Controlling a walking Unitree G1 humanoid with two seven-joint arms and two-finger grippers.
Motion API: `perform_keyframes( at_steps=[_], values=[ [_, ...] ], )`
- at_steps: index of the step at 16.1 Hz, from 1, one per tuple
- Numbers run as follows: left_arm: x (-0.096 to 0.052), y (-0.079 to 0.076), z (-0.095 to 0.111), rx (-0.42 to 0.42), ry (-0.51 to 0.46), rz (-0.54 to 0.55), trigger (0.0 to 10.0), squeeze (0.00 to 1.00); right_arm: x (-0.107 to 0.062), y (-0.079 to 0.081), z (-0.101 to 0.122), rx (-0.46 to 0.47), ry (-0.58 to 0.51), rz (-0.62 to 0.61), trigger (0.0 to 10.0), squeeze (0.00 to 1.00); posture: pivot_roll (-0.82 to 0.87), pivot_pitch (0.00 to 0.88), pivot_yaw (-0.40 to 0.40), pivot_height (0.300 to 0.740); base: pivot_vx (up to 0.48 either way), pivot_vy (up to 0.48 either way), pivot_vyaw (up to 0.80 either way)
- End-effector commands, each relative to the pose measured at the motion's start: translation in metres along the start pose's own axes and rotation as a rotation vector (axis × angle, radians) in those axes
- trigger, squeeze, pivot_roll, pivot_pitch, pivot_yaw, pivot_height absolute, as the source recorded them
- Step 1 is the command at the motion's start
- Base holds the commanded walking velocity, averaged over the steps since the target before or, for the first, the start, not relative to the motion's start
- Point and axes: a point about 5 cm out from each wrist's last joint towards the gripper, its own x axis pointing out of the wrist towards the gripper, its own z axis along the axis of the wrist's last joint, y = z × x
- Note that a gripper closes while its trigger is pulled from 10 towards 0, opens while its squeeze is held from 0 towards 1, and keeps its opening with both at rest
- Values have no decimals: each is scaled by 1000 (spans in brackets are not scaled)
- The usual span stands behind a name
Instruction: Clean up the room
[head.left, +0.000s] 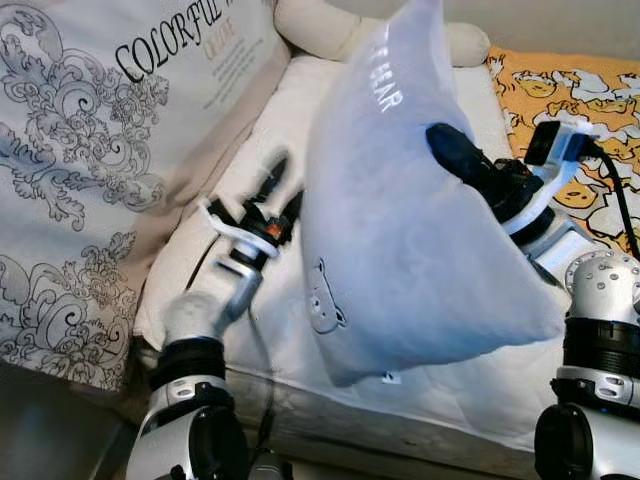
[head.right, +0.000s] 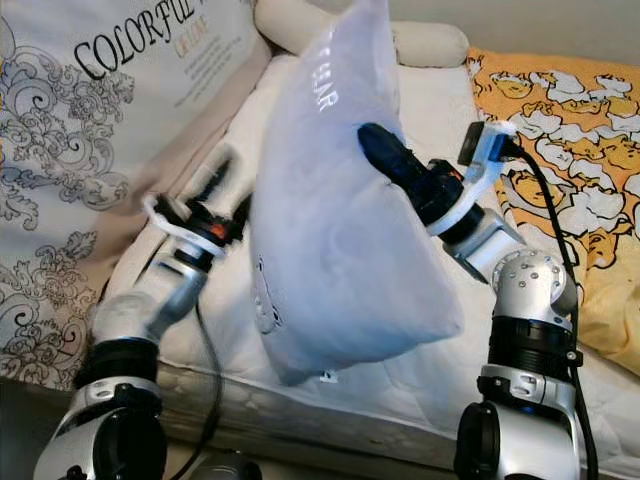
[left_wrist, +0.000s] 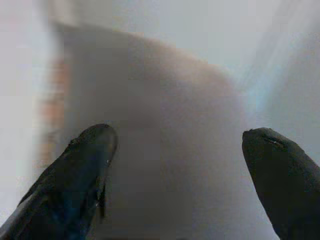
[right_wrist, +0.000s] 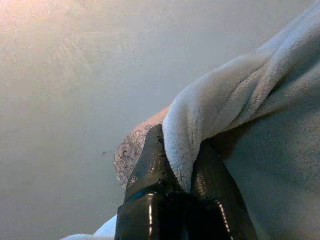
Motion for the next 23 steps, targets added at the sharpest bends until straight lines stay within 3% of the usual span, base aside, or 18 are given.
perform_keyframes(
  at_steps=[1, 2, 3, 4, 8, 11, 13, 14, 19, 20, 21, 23],
  values=[
    [-3, 11, 0, 57, 1, 90, 10000, 0, 9, 15, 15, -56, -37, 89, 0, 0, 59, 0, 21, 740, 0, 0, 0],
    [-3, 11, 0, 57, 1, 90, 10000, 0, 9, 15, 15, -56, -37, 89, 0, 0, 59, 0, 21, 740, 0, 0, 0],
    [-11, 20, 8, 108, -30, 151, 10000, 0, 13, 19, 19, -60, -49, 112, 0, 0, 58, 0, 19, 740, 0, 0, 0],
    [-17, 24, 14, 101, -60, 178, 10000, 0, 16, 23, 22, -60, -60, 136, 0, 0, 59, 0, 17, 740, 0, 0, 0],
    [-15, 27, 9, -11, -62, 140, 10000, 0, 28, 30, 22, -32, -74, 191, 0, 0, 53, 0, 12, 740, 0, 0, 0],
    [-4, 9, -2, -134, -9, -30, 10000, 0, 35, 28, 15, 7, -78, 204, 0, 0, 46, 0, 11, 740, 0, 0, 0],
    [-1, -3, -1, -170, -14, -114, 10000, 0, 34, 25, 11, 22, -73, 190, 0, 0, 47, 0, 11, 740, 0, 0, 0],
    [1, -16, 5, -186, -42, -201, 10000, 0, 29, 21, 6, 36, -74, 156, 0, 0, 49, 0, 11, 740, 0, 0, 0],
    [-11, -32, 21, -160, -73, -289, 10000, 0, 8, 13, 4, 22, -92, 58, 0, 0, 50, 0, 19, 740, 0, 0, 0],
    [-13, -35, 23, -157, -71, -301, 10000, 318, 4, 11, 3, 17, -92, 32, 0, 0, 51, 0, 20, 740, 0, 0, 0],
    [-15, -37, 24, -156, -72, -307, 10000, 1000, 2, 10, 3, 16, -94, 22, 0, 0, 51, 0, 21, 740, 0, 0, 0],
    [-18, -41, 26, -155, -86, -323, 10000, 1000, -3, 7, 3, 11, -104, -10, 0, 0, 52, 0, 22, 740, 0, 0, 0]
  ],
)
